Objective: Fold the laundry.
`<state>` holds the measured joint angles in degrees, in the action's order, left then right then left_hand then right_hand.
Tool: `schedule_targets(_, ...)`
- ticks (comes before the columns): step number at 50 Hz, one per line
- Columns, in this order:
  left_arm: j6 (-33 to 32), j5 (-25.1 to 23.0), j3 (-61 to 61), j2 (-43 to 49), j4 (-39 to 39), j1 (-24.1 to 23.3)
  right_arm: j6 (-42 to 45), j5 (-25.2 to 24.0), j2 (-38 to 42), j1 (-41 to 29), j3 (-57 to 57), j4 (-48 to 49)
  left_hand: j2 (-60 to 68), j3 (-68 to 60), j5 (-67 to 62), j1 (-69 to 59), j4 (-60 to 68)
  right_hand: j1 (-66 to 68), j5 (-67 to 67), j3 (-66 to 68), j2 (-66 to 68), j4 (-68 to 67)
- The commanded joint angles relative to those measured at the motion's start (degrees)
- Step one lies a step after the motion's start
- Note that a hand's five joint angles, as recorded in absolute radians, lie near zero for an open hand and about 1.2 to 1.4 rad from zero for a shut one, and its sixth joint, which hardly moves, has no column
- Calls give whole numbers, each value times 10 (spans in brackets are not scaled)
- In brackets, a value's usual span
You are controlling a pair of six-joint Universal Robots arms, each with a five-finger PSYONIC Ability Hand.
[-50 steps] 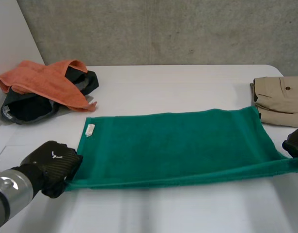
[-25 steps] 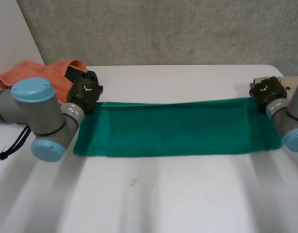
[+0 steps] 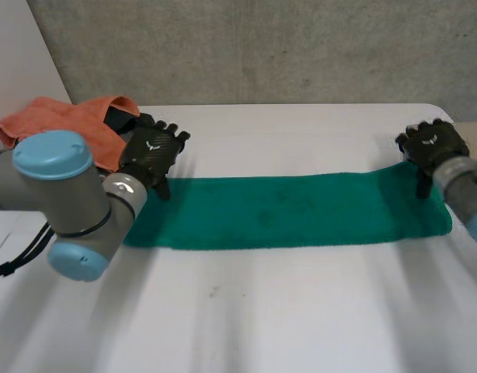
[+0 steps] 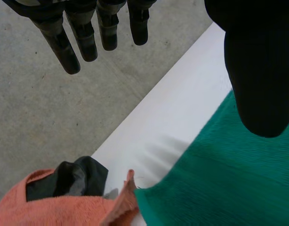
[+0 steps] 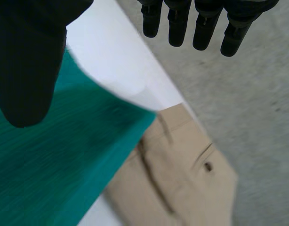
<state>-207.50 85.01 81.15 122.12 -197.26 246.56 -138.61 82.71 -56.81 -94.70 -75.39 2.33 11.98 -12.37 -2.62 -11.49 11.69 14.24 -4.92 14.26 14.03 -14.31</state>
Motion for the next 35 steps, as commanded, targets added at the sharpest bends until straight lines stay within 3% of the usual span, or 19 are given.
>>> schedule_targets(1, 7, -2, 81, -36, -29, 7, 9, -83, -20, 70, -101, -14, -20, 24, 26, 15, -17, 200, -194, 200, 203, -200)
schedule_targets(7, 7, -2, 88, -34, -47, 5, 22, -73, 40, 80, -93, 43, -20, 24, 26, 15, -17, 273, -266, 272, 275, -272)
schedule_targets(8, 7, -2, 87, -34, -47, 3, 26, -73, 45, 80, -90, 51, -20, 24, 26, 15, -17, 343, -336, 343, 345, -342)
schedule_targets(9, 8, -2, 87, -34, -47, 3, 37, -70, 53, 81, -85, 67, -20, 24, 26, 15, -17, 557, -550, 557, 559, -556)
schedule_targets(10, 8, -2, 87, -35, -47, 2, 42, -65, 55, 82, -81, 75, -20, 24, 26, 15, -17, 657, -650, 656, 659, -656)
schedule_targets(17, 8, 0, 96, -53, -47, 0, 84, 57, 29, 119, -92, 109, -20, 24, 26, 15, -17, 658, -651, 657, 660, -657)
schedule_targets(24, 8, -2, 124, -93, -47, 3, 192, 51, -37, 157, -98, 108, -20, 24, 26, 15, -17, 658, -651, 657, 660, -657)
schedule_targets(27, 10, -2, 137, -105, -47, 5, 230, 42, -47, 138, -93, 114, -20, 24, 26, 15, -17, 658, -651, 657, 660, -657)
schedule_targets(35, 39, -2, 154, -129, -47, 6, 239, -105, -54, -92, -90, 186, -20, 24, 26, 15, -17, 658, -651, 657, 660, -657)
